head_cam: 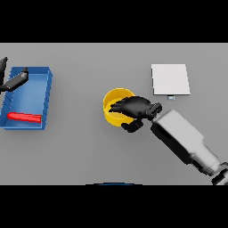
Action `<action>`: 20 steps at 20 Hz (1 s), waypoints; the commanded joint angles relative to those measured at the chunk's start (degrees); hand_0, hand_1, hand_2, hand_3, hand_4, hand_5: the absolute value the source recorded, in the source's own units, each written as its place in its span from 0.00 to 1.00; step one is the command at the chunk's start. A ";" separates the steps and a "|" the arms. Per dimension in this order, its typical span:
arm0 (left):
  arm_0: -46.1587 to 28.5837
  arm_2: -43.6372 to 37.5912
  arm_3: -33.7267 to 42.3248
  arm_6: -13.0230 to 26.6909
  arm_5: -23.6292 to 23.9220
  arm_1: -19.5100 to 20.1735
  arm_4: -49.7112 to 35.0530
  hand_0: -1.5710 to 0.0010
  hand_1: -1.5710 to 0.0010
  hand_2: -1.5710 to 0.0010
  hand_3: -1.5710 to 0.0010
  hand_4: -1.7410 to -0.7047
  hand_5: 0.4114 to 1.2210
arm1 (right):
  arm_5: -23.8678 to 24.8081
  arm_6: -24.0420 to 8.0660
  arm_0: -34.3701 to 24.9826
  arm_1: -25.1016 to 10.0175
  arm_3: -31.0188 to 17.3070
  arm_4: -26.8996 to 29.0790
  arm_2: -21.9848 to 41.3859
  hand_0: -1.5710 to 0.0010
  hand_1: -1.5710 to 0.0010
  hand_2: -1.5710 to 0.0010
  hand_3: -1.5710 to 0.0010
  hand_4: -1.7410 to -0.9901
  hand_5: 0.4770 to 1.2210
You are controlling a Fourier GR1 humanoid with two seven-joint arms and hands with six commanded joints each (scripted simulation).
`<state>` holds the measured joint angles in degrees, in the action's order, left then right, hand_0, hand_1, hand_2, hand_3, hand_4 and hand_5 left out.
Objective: Pick up the red beaker and tilt it to pour out 1 green nut into yellow bowl. Pick up the yellow bowl and place it on the metallic measuring scale.
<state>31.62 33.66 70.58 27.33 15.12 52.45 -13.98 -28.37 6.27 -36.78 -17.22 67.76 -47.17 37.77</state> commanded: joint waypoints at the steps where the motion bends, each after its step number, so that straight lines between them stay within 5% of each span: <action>1: 0.30 -0.02 0.13 0.39 0.13 0.04 0.08 1.00 1.00 1.00 1.00 0.91 0.38 | -0.03 0.29 0.22 0.06 0.19 -0.19 0.38 0.84 0.85 0.85 0.84 0.47 0.57; 4: -0.23 -0.39 0.48 0.46 0.08 0.72 -0.39 1.00 1.00 1.00 1.00 0.91 0.39 | -2.63 -0.53 -0.78 0.31 0.00 0.30 0.46 0.43 0.46 0.48 0.62 0.28 0.78; 8: -0.59 -0.33 1.84 0.78 0.46 1.40 -0.27 1.00 1.00 1.00 1.00 0.91 0.39 | -4.35 0.31 -0.49 -0.68 0.43 1.70 0.78 0.18 0.19 0.20 0.35 0.12 0.91; 10: -1.17 -0.41 1.83 0.27 0.41 1.34 -0.62 1.00 1.00 1.00 1.00 0.91 0.39 | -4.22 0.32 -0.26 -1.05 0.94 2.25 0.61 0.11 0.12 0.16 0.27 0.08 0.94; 17: -1.15 -0.17 2.68 0.78 0.63 1.74 -0.30 1.00 1.00 1.00 1.00 0.91 0.39 | -6.70 -0.58 0.58 -3.71 6.74 4.95 -1.01 0.02 0.03 0.05 0.24 0.02 0.99; 20: -0.74 0.11 2.34 1.18 0.73 1.19 -0.03 1.00 1.00 1.00 1.00 0.91 0.38 | -9.10 -3.08 -1.04 -5.74 10.47 5.94 -2.63 0.01 0.01 0.04 0.12 0.01 0.99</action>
<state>30.89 33.78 72.93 28.50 15.84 53.62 -14.03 -37.42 3.17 -37.87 -22.98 78.25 -41.22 35.13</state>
